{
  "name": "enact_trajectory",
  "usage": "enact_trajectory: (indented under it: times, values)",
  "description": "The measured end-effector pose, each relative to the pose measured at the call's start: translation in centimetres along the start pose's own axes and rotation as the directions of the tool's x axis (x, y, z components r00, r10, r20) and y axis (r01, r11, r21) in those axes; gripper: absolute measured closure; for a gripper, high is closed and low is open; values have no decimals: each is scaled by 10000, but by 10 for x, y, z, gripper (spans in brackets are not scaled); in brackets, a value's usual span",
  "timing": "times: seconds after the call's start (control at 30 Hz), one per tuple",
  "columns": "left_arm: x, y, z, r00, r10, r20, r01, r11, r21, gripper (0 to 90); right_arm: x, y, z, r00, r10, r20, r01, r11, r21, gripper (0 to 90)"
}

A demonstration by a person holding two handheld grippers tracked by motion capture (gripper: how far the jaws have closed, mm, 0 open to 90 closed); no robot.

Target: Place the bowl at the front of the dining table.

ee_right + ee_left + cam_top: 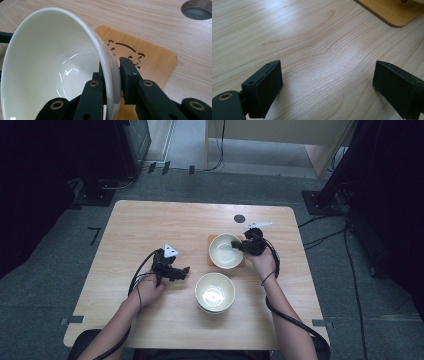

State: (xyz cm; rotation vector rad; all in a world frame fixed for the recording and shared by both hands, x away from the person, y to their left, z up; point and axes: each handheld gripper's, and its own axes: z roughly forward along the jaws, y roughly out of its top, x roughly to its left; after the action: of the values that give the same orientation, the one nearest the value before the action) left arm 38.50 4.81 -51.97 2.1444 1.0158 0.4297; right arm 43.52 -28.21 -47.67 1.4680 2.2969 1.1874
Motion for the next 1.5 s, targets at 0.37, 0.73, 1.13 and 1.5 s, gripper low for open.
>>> enact_trajectory:
  times: [0.37, 0.73, 1.13, 1.5]
  values:
    - [0, 0, 0, 10000, -3, 0, 3, 10000, -3, 88, -3, -2, 1, 9999, 106, 95, -106, 9999, -10, 808]
    - [0, 0, 0, 10000, -5, 0, 5, 10000, -4, 88, -4, -3, 3, 9993, 88, 353, -86, 10000, -49, 818]
    - [0, 0, 0, 10000, -12, 0, 12, 10000, -8, 88, -8, -3, 7, 9983, 413, 418, -409, 9991, -97, 825]
    - [0, 0, 0, 10000, -5, 5, 5, 10000, -2, 88, -12, -4, 9, 9967, 657, 468, -648, 9977, -186, 829]
